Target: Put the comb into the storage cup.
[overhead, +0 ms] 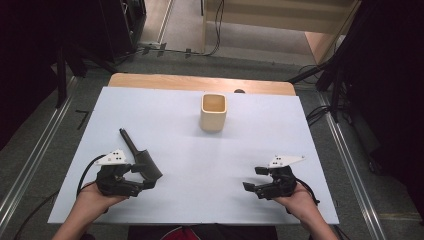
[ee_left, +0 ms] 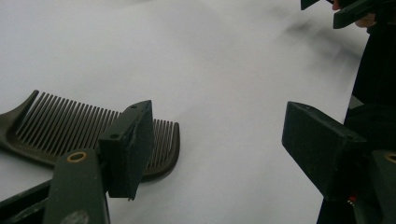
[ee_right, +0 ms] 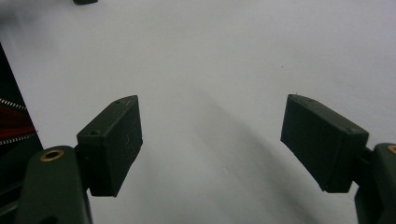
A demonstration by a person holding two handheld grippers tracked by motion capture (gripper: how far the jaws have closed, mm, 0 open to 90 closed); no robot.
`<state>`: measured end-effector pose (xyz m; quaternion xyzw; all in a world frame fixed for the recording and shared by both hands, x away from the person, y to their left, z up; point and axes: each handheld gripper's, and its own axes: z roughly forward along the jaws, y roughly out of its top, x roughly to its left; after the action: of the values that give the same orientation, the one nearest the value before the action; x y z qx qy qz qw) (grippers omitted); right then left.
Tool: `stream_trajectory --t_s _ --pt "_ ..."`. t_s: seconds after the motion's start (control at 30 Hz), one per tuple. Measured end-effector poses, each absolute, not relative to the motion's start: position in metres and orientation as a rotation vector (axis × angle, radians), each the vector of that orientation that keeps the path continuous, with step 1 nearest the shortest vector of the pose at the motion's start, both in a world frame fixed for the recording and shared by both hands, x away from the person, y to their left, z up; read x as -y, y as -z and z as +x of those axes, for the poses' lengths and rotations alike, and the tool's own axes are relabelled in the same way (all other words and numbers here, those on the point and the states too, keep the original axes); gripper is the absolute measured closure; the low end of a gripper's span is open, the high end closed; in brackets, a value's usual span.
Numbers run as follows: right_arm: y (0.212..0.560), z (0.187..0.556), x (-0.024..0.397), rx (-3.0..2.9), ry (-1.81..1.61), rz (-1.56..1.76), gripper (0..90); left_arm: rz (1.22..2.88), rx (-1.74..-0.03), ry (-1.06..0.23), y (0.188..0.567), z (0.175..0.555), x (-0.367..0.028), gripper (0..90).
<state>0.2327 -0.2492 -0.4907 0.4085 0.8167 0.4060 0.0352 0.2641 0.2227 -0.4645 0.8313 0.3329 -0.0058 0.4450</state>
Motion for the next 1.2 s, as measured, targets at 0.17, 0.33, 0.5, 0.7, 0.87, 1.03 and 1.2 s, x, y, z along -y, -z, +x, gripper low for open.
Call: stream_trajectory --t_s 0.17,0.33,0.5,0.7,0.87,1.03,1.2 --pt "0.4912 0.2331 0.2509 -2.502 -1.262 1.289 18.9 2.050 -0.849 0.034 0.4642 0.2684 -0.2230 28.6" --pt "0.4899 0.2340 0.2530 -2.499 -1.291 1.316 18.9 2.061 -0.838 0.025 0.4644 0.2680 -0.2228 28.5" --pt "0.4887 0.2328 0.2540 -2.487 -1.289 1.309 18.8 2.071 -0.834 0.031 0.4645 0.2677 -0.2205 28.6" --pt "0.4886 0.2333 0.2546 -2.475 -1.280 1.317 18.9 2.077 -0.833 0.027 0.4648 0.2674 -0.2197 28.6" --pt "0.4885 0.2338 0.2541 -2.474 -1.274 1.329 18.9 2.070 -0.834 0.035 0.4645 0.2678 -0.2208 28.5" --pt "0.4883 0.2341 0.2544 -2.470 -1.288 1.334 18.9 2.071 -0.819 0.040 0.4654 0.2675 -0.2210 28.6" --pt "0.4886 0.2343 0.2544 -2.476 -1.290 1.344 18.9 2.071 -0.816 0.043 0.4665 0.2674 -0.2206 28.6"
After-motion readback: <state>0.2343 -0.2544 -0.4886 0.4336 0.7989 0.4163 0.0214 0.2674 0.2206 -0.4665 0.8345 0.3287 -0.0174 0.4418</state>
